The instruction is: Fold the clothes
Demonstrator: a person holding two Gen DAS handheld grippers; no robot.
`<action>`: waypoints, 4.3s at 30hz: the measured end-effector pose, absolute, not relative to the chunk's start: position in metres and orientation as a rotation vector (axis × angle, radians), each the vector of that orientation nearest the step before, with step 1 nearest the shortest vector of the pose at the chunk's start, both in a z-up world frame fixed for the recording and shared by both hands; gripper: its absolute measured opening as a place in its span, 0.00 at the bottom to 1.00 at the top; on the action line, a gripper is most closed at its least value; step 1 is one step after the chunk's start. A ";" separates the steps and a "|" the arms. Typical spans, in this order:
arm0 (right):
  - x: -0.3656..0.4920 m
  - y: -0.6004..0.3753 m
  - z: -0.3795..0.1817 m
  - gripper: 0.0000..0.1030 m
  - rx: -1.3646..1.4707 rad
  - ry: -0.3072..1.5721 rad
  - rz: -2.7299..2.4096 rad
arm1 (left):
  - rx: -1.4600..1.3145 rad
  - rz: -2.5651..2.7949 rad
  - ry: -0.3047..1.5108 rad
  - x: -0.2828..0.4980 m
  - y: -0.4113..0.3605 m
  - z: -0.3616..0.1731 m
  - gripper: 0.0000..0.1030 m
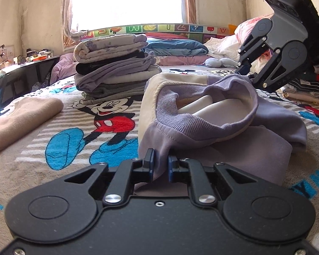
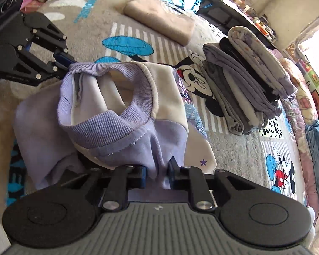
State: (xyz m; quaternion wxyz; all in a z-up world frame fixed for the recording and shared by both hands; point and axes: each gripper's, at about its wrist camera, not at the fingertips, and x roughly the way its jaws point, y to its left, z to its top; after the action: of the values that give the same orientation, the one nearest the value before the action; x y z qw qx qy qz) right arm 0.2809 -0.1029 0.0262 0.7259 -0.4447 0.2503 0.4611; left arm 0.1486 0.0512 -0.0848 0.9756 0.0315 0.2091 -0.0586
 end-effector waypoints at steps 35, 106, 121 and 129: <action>0.008 -0.243 0.189 0.05 -0.446 -0.020 0.520 | 0.155 -0.106 -0.165 -0.021 0.011 0.088 0.00; 0.354 -0.331 -0.122 0.06 0.706 0.831 0.624 | -0.407 -0.427 0.831 0.359 0.084 -0.111 0.10; 0.182 -0.376 -0.113 0.50 0.950 0.675 0.434 | -0.431 -0.239 0.738 0.193 0.111 -0.068 0.52; 0.087 -0.378 -0.121 0.66 1.173 0.559 0.435 | -0.510 -0.181 0.727 0.088 0.110 -0.066 0.52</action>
State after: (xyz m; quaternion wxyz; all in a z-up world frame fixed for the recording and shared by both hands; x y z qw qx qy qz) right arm 0.0867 -0.3782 -0.1214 0.7742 0.5418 0.2583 0.2010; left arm 0.0880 0.1097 -0.0660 0.8990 -0.2463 0.3514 -0.0875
